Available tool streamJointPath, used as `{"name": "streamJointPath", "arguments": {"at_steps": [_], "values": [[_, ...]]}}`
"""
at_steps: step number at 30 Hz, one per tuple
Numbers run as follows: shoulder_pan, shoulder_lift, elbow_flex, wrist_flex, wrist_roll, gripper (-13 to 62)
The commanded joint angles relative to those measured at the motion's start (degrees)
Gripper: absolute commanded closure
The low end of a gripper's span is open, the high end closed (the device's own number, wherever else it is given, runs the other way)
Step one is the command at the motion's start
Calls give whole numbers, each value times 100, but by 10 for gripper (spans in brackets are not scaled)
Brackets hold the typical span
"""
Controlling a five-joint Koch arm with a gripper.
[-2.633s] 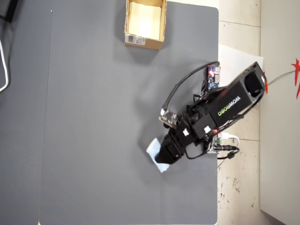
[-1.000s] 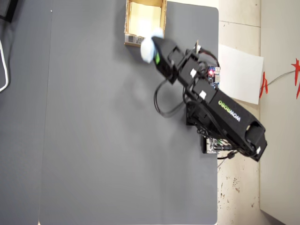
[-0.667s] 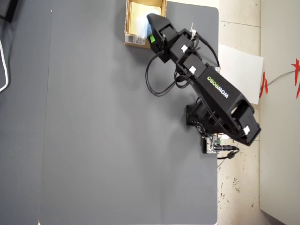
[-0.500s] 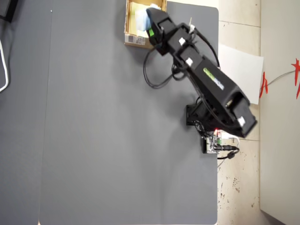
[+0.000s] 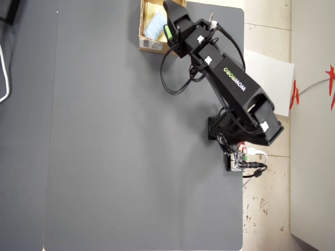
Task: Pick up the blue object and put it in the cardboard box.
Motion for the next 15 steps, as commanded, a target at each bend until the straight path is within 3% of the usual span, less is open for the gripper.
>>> {"name": "streamJointPath", "arguments": {"at_steps": [1,15], "values": [[-9,185,-536,-88,246,203],[-1916,1336,501,-1020,1538,178]]}}
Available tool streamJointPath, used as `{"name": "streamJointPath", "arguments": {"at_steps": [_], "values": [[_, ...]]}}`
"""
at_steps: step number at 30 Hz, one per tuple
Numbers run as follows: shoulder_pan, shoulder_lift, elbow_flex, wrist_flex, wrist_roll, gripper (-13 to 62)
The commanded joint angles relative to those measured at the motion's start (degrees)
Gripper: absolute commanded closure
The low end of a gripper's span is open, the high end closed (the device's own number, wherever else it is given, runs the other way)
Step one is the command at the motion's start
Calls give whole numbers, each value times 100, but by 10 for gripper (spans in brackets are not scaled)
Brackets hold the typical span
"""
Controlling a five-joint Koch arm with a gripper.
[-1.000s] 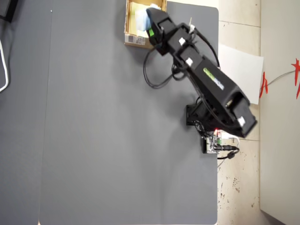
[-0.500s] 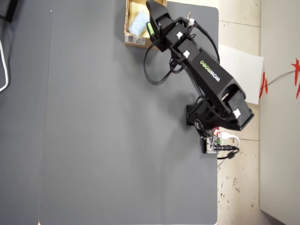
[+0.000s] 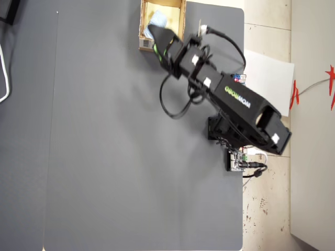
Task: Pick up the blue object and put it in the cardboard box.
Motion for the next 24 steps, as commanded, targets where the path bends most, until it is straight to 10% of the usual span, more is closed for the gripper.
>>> {"name": "streamJointPath", "arguments": {"at_steps": [1,24], "values": [[-334,343,-141,-668,352,178],[-3103,2294,2988,-1266,791,147]]}}
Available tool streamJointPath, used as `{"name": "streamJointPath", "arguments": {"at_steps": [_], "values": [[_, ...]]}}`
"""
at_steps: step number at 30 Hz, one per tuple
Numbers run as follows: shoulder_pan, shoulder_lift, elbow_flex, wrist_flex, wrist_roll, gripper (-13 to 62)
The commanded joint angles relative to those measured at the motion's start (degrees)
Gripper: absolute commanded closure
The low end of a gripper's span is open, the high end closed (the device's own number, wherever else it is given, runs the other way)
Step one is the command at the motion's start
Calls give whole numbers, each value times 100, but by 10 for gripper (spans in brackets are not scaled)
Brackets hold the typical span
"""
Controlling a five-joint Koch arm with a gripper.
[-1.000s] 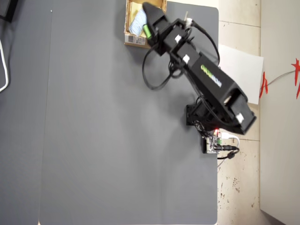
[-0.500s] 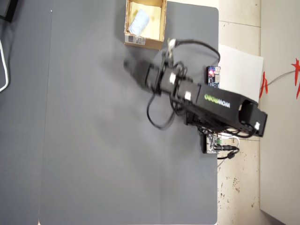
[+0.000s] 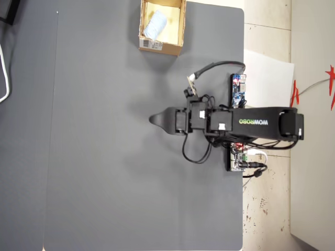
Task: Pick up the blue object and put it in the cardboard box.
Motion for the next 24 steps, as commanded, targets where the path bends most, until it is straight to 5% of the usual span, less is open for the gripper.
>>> {"name": "streamJointPath", "arguments": {"at_steps": [1,15,24], "values": [[-53,299,26,-580,202,147],[-88,624,1828,-1090,202,147],[-158,624,1846,255,176,148]]}}
